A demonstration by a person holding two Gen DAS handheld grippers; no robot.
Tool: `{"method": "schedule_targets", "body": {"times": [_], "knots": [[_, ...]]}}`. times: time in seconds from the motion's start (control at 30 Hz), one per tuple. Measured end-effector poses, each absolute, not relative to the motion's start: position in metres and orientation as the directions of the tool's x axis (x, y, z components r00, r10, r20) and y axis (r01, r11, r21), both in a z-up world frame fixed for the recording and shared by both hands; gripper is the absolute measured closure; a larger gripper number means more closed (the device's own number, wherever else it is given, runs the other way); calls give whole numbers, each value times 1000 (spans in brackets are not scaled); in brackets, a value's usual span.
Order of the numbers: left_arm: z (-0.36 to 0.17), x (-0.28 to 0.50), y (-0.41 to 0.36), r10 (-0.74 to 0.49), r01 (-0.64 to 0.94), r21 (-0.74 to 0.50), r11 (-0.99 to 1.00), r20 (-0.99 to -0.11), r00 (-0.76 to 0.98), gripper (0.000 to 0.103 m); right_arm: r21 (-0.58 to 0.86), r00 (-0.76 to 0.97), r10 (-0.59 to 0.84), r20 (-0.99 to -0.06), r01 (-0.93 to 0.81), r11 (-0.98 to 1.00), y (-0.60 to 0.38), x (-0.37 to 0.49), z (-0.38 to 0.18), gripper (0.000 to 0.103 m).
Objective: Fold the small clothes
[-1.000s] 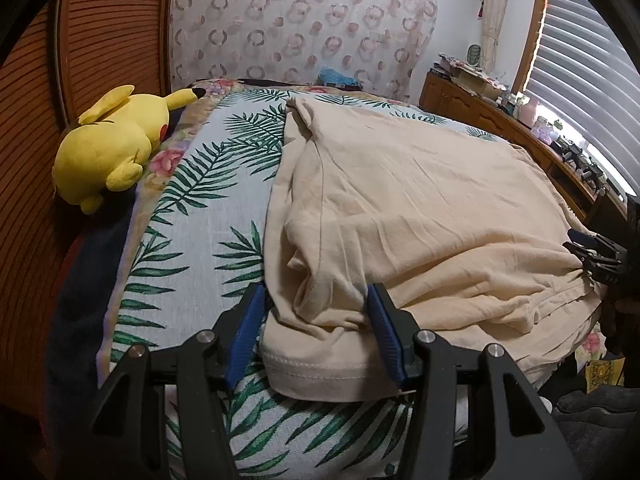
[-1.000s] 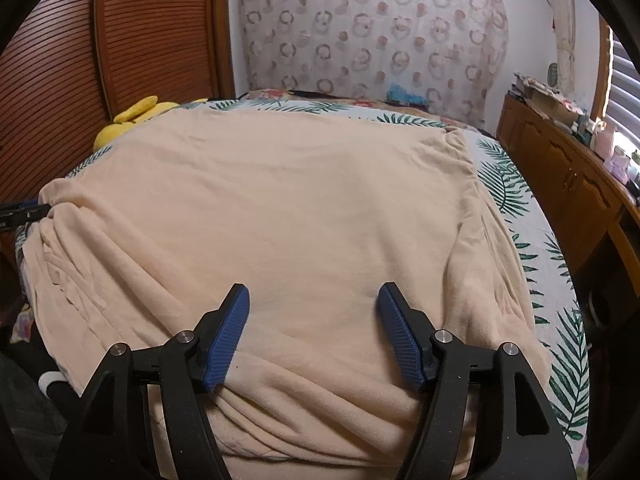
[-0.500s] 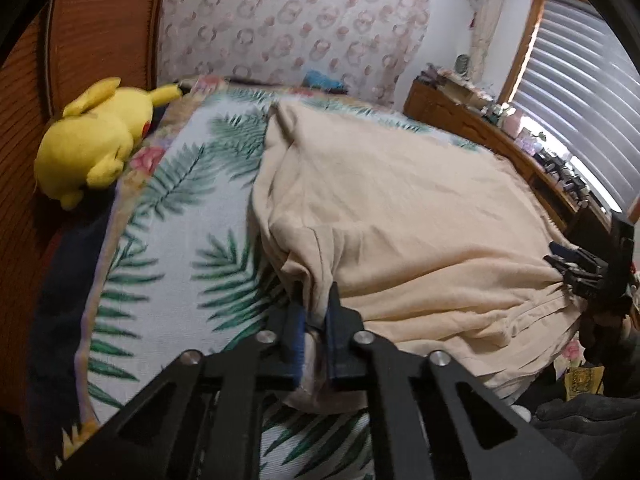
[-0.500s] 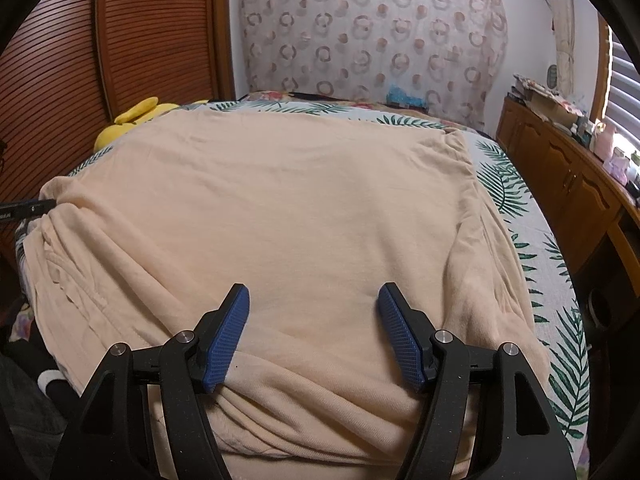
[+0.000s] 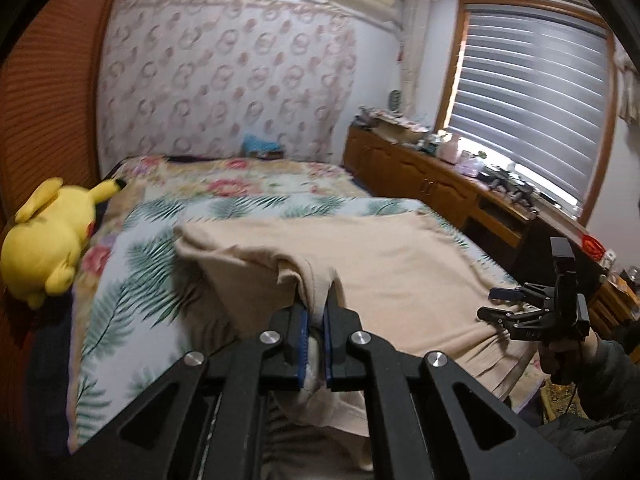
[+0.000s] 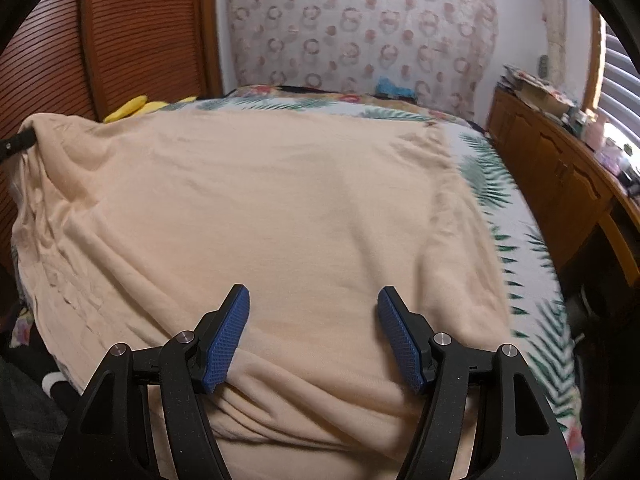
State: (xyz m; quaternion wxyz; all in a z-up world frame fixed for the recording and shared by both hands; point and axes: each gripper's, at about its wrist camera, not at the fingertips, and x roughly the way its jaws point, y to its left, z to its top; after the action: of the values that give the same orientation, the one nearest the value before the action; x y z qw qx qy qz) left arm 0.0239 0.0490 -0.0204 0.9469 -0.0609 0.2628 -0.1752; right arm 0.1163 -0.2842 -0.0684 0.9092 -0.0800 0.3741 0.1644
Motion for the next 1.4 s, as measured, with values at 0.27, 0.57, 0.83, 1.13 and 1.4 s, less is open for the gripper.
{"method": "schedule_targets", "body": {"times": [0.27, 0.57, 0.83, 1.13, 1.4], "knots": [[12, 45, -5, -464, 434, -173, 884, -440, 769, 101, 6, 704, 246, -666, -325, 946, -318, 101, -38, 35], [36, 65, -77, -558, 568, -125, 814, -441, 703, 101, 28, 736, 240, -633, -288, 957, -341, 86, -22, 35], [56, 70, -130, -627, 661, -98, 744, -445, 640, 101, 7, 758, 207, -618, -259, 966, -356, 73, -12, 35], [30, 81, -153, -605, 663, -110, 740, -539, 586, 66, 26, 768, 211, -604, -245, 969, -366, 66, -6, 35], [25, 74, -118, -545, 588, -102, 803, -524, 654, 46, 45, 749, 239, -618, -269, 962, -358, 80, -14, 35]]}}
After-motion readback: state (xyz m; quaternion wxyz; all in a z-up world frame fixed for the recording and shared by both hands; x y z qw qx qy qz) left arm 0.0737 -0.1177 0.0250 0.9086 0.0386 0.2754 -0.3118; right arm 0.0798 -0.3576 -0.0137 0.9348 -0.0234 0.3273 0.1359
